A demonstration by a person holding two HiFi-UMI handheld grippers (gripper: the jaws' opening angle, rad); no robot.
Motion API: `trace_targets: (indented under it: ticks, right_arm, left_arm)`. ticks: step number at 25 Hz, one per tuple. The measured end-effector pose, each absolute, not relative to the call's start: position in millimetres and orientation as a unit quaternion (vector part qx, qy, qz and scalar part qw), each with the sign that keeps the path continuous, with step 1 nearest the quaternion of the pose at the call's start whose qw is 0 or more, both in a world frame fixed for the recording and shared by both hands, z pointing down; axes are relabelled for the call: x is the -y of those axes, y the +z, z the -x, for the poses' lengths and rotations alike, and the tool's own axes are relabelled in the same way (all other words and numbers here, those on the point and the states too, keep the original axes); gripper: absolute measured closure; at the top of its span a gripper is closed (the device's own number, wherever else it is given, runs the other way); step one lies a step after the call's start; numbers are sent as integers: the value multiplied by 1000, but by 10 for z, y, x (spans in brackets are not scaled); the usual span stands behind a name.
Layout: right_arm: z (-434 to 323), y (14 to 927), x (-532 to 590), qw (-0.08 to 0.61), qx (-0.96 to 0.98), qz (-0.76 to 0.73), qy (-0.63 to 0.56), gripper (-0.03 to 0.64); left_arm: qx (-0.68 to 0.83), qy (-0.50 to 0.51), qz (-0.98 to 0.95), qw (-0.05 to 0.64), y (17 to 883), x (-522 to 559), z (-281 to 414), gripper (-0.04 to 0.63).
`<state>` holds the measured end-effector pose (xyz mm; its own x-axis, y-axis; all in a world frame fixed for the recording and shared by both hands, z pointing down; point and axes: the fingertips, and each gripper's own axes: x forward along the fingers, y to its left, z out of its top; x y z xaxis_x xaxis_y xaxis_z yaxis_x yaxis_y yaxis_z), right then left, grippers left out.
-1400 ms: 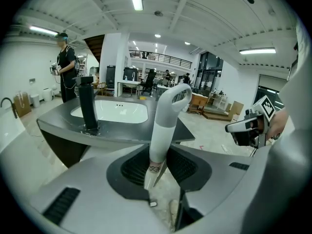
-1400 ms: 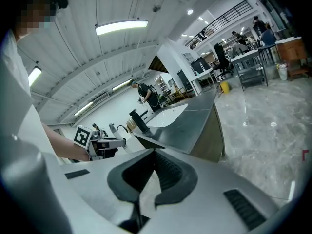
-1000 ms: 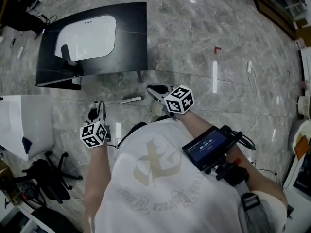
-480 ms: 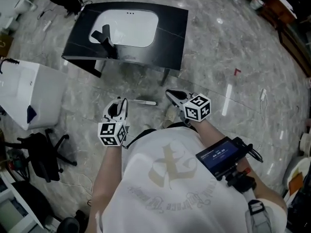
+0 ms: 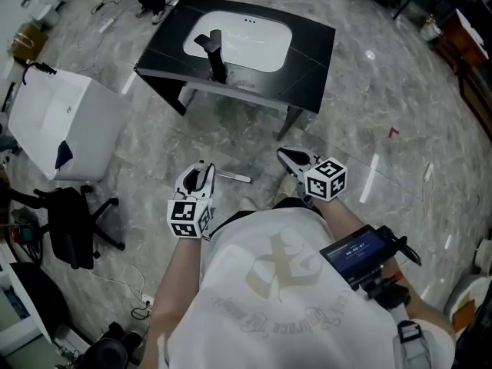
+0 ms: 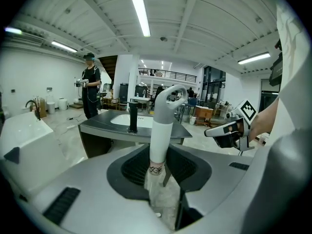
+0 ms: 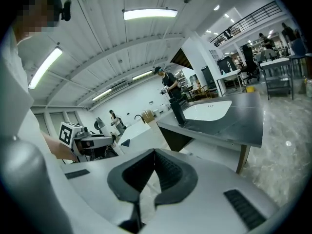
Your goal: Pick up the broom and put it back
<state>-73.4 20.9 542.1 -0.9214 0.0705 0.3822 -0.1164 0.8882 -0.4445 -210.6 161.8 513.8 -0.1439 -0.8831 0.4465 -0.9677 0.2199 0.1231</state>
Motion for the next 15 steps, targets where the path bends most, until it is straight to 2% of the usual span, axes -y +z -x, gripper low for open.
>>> trace_targets:
  ticks: [15]
  right_arm:
    - [985, 5264, -612, 204, 955, 15, 213, 600]
  left_arm:
    - [774, 78, -597, 198, 4908, -2163, 2346, 482]
